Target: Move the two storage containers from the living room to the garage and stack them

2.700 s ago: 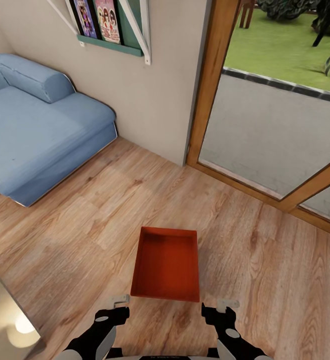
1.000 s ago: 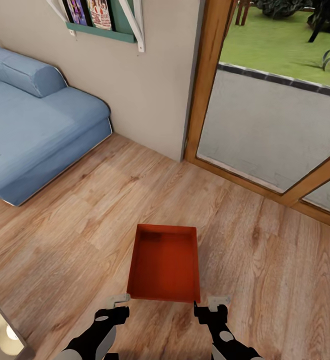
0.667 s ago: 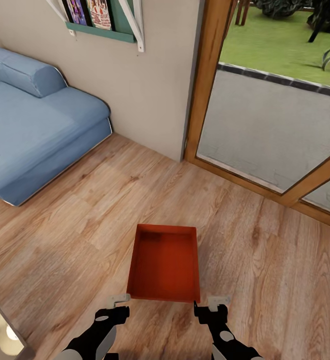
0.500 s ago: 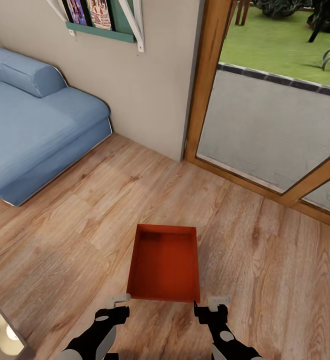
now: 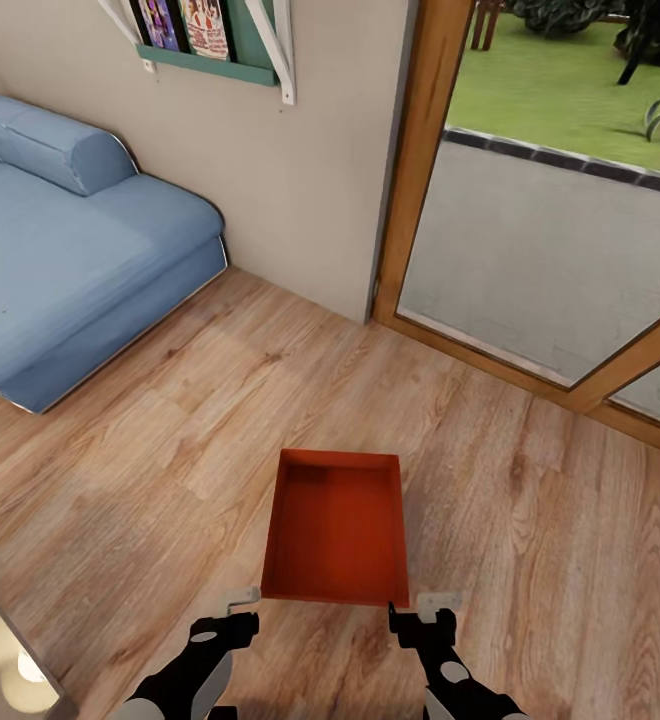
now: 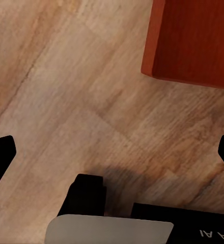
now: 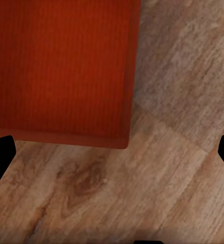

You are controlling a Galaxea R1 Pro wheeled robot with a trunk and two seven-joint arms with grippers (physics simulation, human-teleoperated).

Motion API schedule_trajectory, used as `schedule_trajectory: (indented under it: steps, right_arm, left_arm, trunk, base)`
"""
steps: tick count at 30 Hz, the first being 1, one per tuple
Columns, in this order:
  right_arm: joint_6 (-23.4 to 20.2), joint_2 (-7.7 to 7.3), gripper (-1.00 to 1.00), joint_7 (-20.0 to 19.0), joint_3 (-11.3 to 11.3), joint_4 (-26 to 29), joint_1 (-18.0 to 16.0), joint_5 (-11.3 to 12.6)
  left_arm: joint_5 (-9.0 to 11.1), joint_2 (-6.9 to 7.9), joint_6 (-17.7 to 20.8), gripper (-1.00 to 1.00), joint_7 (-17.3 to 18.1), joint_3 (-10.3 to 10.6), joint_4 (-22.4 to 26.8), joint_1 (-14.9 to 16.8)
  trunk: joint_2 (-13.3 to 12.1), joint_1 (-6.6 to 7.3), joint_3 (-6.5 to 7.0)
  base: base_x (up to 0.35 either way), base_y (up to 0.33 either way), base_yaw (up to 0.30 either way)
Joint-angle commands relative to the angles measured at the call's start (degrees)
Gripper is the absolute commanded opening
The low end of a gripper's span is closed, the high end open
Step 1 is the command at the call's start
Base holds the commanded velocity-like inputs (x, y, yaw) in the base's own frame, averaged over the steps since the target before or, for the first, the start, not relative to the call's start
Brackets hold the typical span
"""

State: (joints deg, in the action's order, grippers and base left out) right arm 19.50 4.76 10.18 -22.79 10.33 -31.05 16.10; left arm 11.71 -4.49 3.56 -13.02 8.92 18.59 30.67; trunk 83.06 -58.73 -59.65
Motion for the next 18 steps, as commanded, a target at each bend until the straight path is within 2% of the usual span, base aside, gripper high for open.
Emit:
schedule_trajectory:
  steps: [1,5,9,10,18]
  right_arm:
    - [0.2,-0.01,1.00,0.3,-0.5,0.0,0.0,0.4]
    - [0.2,0.04,1.00,0.3,-0.5,-0.1,0.0,0.6]
    - [0.1,0.16,1.00,0.4,-0.4,-0.1,0.0,3.0]
    - [0.2,0.01,1.00,0.3,-0.5,-0.1,0.0,4.3]
    - [0.3,-0.34,1.00,0.1,-0.6,0.0,0.0,4.1]
  left_arm:
    - [0.5,0.03,0.3,1.00,-0.4,0.5,0.1,0.0]
    - [0.5,0.01,0.3,1.00,-0.4,0.5,0.1,0.0]
    - [0.5,0.01,0.3,1.00,-0.4,0.5,0.1,0.0]
    - [0.5,0.01,0.3,1.00,-0.4,0.5,0.1,0.0]
    - [0.5,0.01,0.3,1.00,-0.4,0.4,0.1,0.0]
  trunk:
    - [0.0,0.00,-0.03]
    - [0.0,0.00,-0.03]
    - [0.0,0.00,-0.03]
    - [0.0,0.00,-0.03]
    - [0.0,0.00,-0.03]
  base:
    - [0.000,0.000,0.000]
    - [0.000,0.000,0.000]
    - [0.000,0.000,-0.063]
    - [0.000,0.000,-0.023]
    - [0.010,0.000,-0.005]
